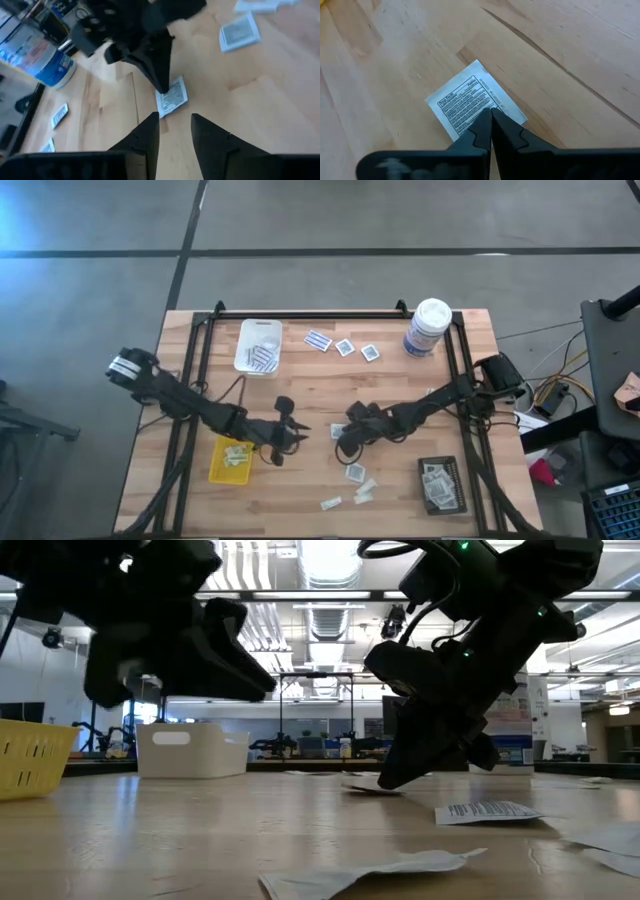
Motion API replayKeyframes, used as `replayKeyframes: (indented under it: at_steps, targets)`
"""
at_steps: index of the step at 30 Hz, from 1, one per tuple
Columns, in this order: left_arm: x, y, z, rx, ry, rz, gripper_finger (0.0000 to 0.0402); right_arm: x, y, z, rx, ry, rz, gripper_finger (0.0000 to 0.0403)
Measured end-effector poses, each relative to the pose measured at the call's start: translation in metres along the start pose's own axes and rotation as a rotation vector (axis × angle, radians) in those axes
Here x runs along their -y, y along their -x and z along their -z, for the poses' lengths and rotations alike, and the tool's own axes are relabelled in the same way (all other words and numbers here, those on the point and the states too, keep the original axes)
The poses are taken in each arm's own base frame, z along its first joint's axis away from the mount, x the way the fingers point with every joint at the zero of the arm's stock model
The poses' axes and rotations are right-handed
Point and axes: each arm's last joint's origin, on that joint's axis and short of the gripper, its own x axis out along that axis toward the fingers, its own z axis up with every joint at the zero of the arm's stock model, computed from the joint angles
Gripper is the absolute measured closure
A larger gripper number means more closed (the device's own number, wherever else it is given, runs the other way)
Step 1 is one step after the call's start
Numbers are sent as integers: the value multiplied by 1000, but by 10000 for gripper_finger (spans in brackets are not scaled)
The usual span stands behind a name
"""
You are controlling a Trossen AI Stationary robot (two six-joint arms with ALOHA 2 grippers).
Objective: Pick & Place First Aid Supplies
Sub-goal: Put the towelette pack into the black bin
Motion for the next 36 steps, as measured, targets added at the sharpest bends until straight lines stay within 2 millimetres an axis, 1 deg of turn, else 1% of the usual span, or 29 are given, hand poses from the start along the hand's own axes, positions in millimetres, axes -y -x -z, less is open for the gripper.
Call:
replayKeyframes:
  at_steps: [6, 14, 18, 23, 29, 33, 36]
  targets:
    - [9, -29, -2, -69, -171, -26, 270, 0, 0, 0, -9, -10, -8, 394]
    - [25, -66, 4, -137, -372, 0, 268, -1, 0, 0, -15, -32, -18, 394]
    - [29, -78, 0, -138, -422, -14, 268, -1, 0, 0, -17, -39, -19, 394]
    - [27, -84, -4, -150, -430, -39, 268, -1, 0, 0, -17, -39, -20, 394]
    - [22, -86, 1, -172, -429, -12, 268, -1, 0, 0, -17, -47, -20, 394]
    - [17, -88, 5, -173, -354, 21, 268, -1, 0, 0, -17, -47, -21, 394]
    - [13, -91, 5, -170, -261, 54, 268, -1, 0, 0, -16, -47, -21, 394]
